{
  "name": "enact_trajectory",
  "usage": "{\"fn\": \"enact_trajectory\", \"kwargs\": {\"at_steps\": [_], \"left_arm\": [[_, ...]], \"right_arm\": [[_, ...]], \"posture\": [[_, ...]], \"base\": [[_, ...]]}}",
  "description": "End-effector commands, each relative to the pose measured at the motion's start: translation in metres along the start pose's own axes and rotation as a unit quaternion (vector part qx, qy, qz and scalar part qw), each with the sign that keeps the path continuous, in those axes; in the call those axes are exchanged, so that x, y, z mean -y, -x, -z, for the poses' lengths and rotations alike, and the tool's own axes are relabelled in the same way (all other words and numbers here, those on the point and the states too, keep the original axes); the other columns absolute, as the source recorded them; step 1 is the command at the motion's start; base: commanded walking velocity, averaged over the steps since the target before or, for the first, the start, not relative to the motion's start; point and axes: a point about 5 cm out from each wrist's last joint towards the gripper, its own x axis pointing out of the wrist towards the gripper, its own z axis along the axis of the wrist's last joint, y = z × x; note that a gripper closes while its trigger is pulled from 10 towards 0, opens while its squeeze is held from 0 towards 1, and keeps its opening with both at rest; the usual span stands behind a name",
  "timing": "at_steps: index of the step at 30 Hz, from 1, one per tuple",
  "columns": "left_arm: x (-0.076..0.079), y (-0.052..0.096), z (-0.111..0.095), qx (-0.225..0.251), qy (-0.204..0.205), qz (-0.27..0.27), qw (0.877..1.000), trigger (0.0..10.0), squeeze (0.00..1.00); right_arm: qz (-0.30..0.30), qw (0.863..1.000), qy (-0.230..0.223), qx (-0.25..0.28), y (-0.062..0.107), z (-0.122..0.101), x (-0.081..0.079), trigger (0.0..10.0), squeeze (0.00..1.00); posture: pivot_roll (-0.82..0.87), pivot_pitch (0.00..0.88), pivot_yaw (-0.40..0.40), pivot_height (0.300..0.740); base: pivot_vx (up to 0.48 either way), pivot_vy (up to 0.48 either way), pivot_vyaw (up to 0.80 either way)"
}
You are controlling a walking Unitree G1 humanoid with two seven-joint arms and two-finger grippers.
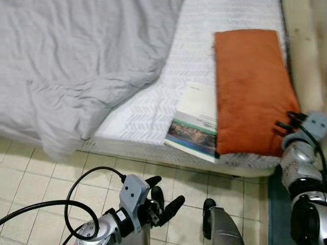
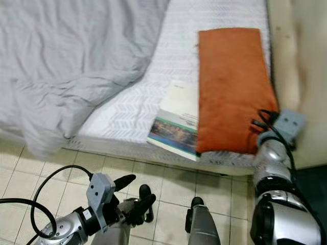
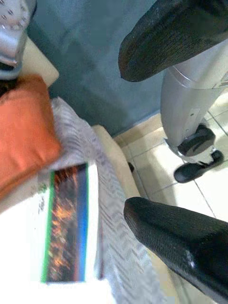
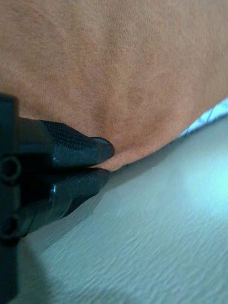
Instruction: Clean up the room
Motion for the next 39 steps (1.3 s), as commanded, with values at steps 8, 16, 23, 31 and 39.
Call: {"fn": "enact_trajectory", "kwargs": {"at_steps": [8, 16, 23, 31, 39], "left_arm": [[0.0, 0.003, 0.011, -0.023, -0.006, -0.002, 1.0, 10.0, 0.0], [0.001, 0.001, 0.014, -0.028, -0.023, 0.005, 0.999, 10.0, 0.0], [-0.001, 0.002, 0.015, -0.028, -0.028, 0.002, 0.999, 10.0, 0.0], [-0.002, 0.002, 0.013, -0.025, -0.031, 0.0, 0.999, 10.0, 0.0], [-0.006, 0.0, 0.015, -0.022, -0.039, -0.013, 0.999, 10.0, 0.0]], "right_arm": [[0.133, 0.99, -0.04, -0.009, 0.007, 0.013, 0.053, 0.0, 0.0], [0.155, 0.977, -0.133, -0.057, 0.012, 0.032, 0.049, 0.0, 0.0], [0.07, 0.98, -0.161, -0.091, 0.011, 0.038, 0.017, 10.0, 1.0], [0.03, 0.994, -0.098, -0.04, 0.006, 0.021, 0.006, 10.0, 1.0], [-0.045, 0.99, 0.03, 0.129, 0.005, -0.031, -0.018, 10.0, 1.0]], "posture": [[-0.04, 0.446, 0.075, 0.74], [-0.04, 0.457, 0.074, 0.74], [-0.04, 0.46, 0.074, 0.74], [-0.03, 0.462, 0.071, 0.74], [-0.04, 0.429, 0.055, 0.74]], "base": [[0.0, 0.0, 0.0], [0.0, 0.0, 0.0], [0.0, 0.0, 0.0], [0.0, 0.0, 0.0], [0.0, 0.0, 0.0]]}}
